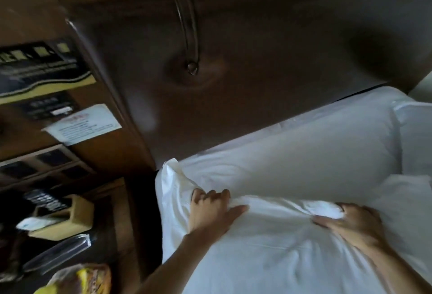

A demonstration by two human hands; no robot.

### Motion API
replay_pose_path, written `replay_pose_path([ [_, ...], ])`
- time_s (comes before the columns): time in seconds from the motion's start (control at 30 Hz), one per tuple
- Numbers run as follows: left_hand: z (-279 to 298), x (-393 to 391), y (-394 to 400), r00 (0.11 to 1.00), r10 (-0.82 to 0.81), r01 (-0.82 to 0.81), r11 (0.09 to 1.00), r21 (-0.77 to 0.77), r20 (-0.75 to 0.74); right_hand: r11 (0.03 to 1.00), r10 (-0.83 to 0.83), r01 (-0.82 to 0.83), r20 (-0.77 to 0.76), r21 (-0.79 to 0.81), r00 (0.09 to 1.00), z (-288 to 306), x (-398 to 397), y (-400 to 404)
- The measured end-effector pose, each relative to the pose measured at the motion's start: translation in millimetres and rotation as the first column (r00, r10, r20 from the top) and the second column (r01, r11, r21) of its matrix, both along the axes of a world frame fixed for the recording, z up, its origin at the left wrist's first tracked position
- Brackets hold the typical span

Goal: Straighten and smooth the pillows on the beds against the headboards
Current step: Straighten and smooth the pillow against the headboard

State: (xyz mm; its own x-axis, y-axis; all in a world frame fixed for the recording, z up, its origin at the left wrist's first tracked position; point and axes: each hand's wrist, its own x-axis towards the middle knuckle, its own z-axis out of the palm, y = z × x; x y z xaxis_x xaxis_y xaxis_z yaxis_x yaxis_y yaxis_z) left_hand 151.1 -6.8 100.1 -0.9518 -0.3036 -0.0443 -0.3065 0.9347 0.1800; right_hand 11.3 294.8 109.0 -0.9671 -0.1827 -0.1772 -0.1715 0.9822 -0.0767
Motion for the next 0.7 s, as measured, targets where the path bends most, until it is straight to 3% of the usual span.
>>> replay_pose_path([
  [0.17, 34.8, 34.7, -4.7, 0.998, 0.023, -0.024, 0.999, -0.029, -0.054, 0.964, -0.107, 0.087, -0.065, -0.252, 0.992, 51.1, 27.2, -2.8],
  [0.23, 52.9, 37.3, -10.8, 0.986, 0.005, -0.006, 1.0, -0.007, -0.165, 0.926, -0.125, 0.09, -0.073, -0.368, 0.989, 67.3, 26.0, -4.3],
  [0.3, 72.3, 37.7, -19.7, 0.956, -0.014, -0.01, 0.997, -0.082, -0.293, 0.873, -0.127, 0.077, -0.072, -0.482, 0.989, 83.6, 19.3, -11.7],
  [0.43, 109.0, 39.0, -49.0, 0.909, 0.009, -0.085, 0.982, -0.166, -0.416, 0.817, -0.086, 0.043, -0.048, -0.575, 0.995, 118.0, 0.2, -45.5],
  [0.57, 140.6, 35.7, -91.5, 0.852, 0.073, -0.162, 0.978, -0.129, -0.518, 0.787, 0.009, -0.07, -0.101, -0.613, 0.995, 150.8, -13.8, -102.8],
  [0.7, 163.6, 35.5, -133.9, 0.835, 0.166, -0.27, 0.954, -0.128, -0.524, 0.72, 0.096, -0.138, -0.1, -0.68, 0.99, 173.6, -33.1, -170.7],
])
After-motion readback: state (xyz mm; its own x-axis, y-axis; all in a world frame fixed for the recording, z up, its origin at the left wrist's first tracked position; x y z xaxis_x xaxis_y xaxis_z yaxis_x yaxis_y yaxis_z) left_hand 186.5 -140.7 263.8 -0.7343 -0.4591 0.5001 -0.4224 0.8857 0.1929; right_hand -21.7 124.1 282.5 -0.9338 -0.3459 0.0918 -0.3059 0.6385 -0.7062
